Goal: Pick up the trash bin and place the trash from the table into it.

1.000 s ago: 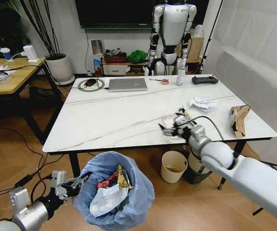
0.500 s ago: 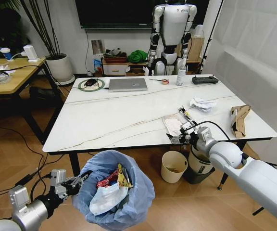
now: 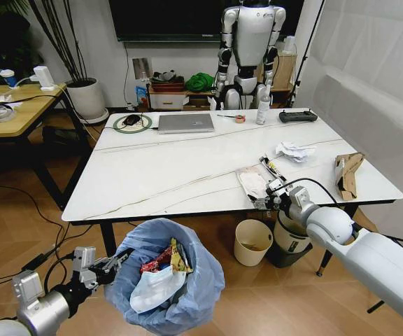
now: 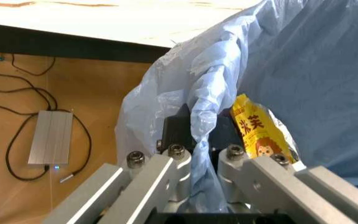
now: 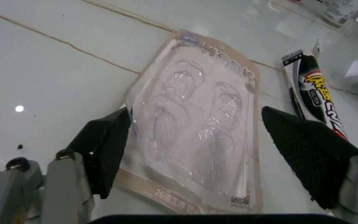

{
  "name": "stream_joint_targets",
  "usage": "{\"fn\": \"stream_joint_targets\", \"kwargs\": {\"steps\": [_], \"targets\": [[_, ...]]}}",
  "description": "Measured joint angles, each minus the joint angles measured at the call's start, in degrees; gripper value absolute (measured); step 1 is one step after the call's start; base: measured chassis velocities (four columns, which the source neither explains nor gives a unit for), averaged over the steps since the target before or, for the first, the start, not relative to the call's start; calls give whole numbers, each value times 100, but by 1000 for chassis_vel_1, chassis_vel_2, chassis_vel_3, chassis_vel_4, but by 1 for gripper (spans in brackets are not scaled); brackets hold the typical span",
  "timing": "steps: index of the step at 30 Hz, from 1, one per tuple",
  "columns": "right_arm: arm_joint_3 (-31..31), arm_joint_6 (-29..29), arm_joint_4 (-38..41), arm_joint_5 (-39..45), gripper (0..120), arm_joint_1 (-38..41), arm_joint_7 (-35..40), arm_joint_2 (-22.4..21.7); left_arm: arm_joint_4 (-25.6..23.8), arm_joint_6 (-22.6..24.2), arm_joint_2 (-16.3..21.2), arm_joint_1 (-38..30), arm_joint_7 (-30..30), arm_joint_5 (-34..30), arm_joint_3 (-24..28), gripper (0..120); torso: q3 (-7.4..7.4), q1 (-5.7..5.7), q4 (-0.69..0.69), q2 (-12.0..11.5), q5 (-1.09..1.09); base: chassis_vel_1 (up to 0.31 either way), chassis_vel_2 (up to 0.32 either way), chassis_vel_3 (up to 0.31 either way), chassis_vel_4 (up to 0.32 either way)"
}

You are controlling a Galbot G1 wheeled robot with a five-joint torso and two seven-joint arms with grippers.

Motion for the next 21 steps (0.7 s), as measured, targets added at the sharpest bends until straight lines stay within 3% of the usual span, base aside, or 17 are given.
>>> {"fn": "stream_joint_targets", "kwargs": {"steps": [1, 5, 7, 12, 14, 19, 21], "targets": [[0, 0, 0, 0, 77, 0, 0, 0, 0, 0, 0, 0, 0, 0, 0, 0, 0, 0, 0, 0, 0, 0, 0, 0, 0], [3, 73, -87, -80, 57, -47, -68, -1, 15, 0, 3, -9, 0, -6, 2, 0, 0, 0, 0, 0, 0, 0, 0, 0, 0], [5, 82, -93, -87, 54, -51, -77, -1, 17, 0, 5, -12, 0, -7, 2, 0, 0, 0, -1, 0, 0, 0, 0, 0, 0], [7, 132, -109, -102, 32, -53, -112, 8, 24, 0, 6, -27, -5, -13, 20, 0, 0, 0, -1, 0, 0, 0, 0, 0, 0], [6, 138, -112, -104, 30, -53, -116, 10, 25, 0, 5, -27, -5, -13, 21, 0, 0, 0, 0, 0, 0, 0, 0, 0, 0], [-19, 235, -166, -171, 9, -50, -201, 34, 29, 0, -2, -20, -5, -13, 22, 0, 0, 0, -1, 0, 0, 0, 0, 0, 0], [-22, 240, -169, -173, 8, -48, -209, 36, 29, 0, -3, -20, -5, -13, 22, 0, 0, 0, -1, 0, 0, 0, 0, 0, 0]]}}
